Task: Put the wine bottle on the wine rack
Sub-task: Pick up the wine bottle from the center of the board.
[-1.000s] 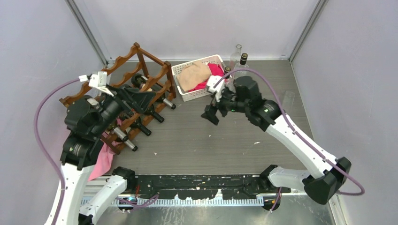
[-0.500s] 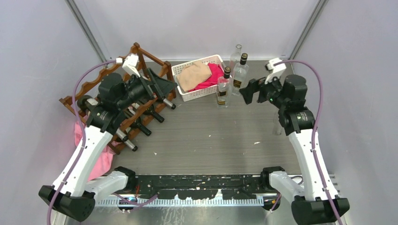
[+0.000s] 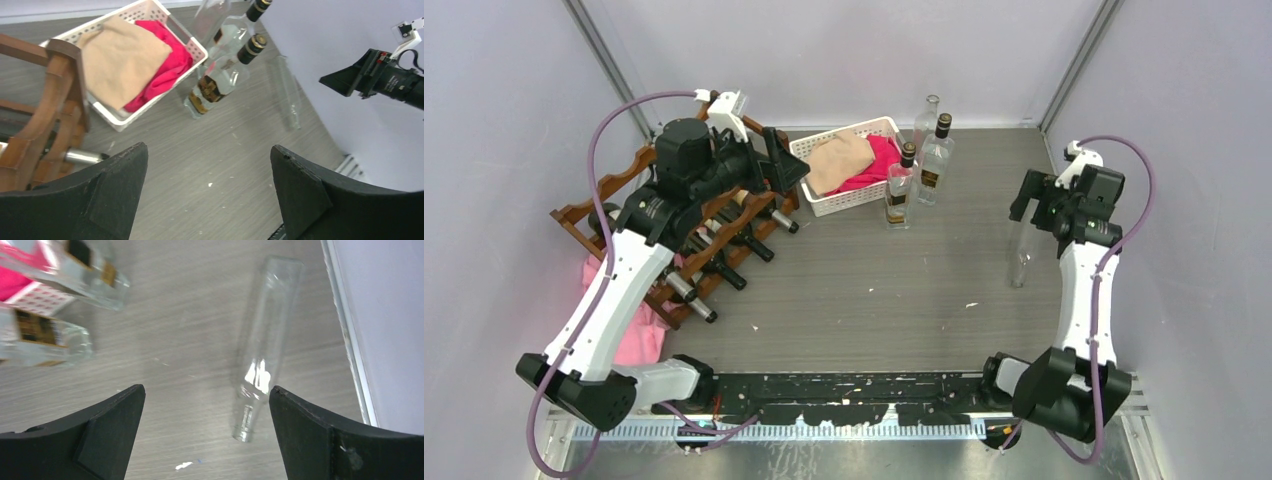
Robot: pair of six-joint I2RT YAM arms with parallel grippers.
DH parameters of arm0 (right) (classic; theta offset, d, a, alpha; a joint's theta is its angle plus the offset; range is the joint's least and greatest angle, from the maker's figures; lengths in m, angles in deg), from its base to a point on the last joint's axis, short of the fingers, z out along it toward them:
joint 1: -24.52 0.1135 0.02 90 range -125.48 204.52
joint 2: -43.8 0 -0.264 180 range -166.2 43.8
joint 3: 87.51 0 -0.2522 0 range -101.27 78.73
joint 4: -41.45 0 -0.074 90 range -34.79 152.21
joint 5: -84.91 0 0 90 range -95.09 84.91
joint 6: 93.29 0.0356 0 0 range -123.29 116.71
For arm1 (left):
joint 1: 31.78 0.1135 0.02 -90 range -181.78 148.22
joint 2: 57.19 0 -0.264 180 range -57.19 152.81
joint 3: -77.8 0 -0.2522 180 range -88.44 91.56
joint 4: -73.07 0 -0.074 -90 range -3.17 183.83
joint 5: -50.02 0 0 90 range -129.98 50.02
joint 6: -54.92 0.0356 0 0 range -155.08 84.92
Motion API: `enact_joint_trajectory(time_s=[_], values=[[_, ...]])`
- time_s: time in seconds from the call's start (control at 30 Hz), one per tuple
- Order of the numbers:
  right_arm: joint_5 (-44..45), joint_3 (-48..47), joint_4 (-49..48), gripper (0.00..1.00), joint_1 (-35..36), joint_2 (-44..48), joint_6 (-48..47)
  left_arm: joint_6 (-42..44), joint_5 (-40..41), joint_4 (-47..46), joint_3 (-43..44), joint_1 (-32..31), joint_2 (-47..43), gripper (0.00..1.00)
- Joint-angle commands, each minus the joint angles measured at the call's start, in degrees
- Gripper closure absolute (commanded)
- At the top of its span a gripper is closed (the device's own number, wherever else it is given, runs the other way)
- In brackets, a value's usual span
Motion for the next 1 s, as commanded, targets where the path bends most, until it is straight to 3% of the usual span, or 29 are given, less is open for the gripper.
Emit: enact_joint_trajectory(time_s=[0.0, 0.17, 0.37, 0.53, 0.97], values=[[1.7, -0.4, 3.1, 0.0, -2.9, -4.3, -7.3, 8.4, 3.5, 3.0, 3.0, -0.1, 0.1, 0.09], [5.4, -4.7, 10.5, 0.0, -3.0, -11.8, -13.5, 9.1, 3.7, 1.0, 1.6, -0.1, 1.2, 0.09], [7.8, -3.9, 6.1, 0.0, -3.0, -14.5, -13.6, 7.2, 3.9, -5.3, -3.1, -0.1, 0.0, 0.09], [9.1, -8.5, 8.3, 0.0, -3.0, -23.5, -9.6, 4.5, 3.0, -8.0, -6.3, 0.0, -1.5, 0.08], [16.2, -10.5, 4.5, 0.0, -3.1, -34.5, -8.0, 4.9, 3.3, -12.5, -7.3, 0.1, -0.9, 0.04]])
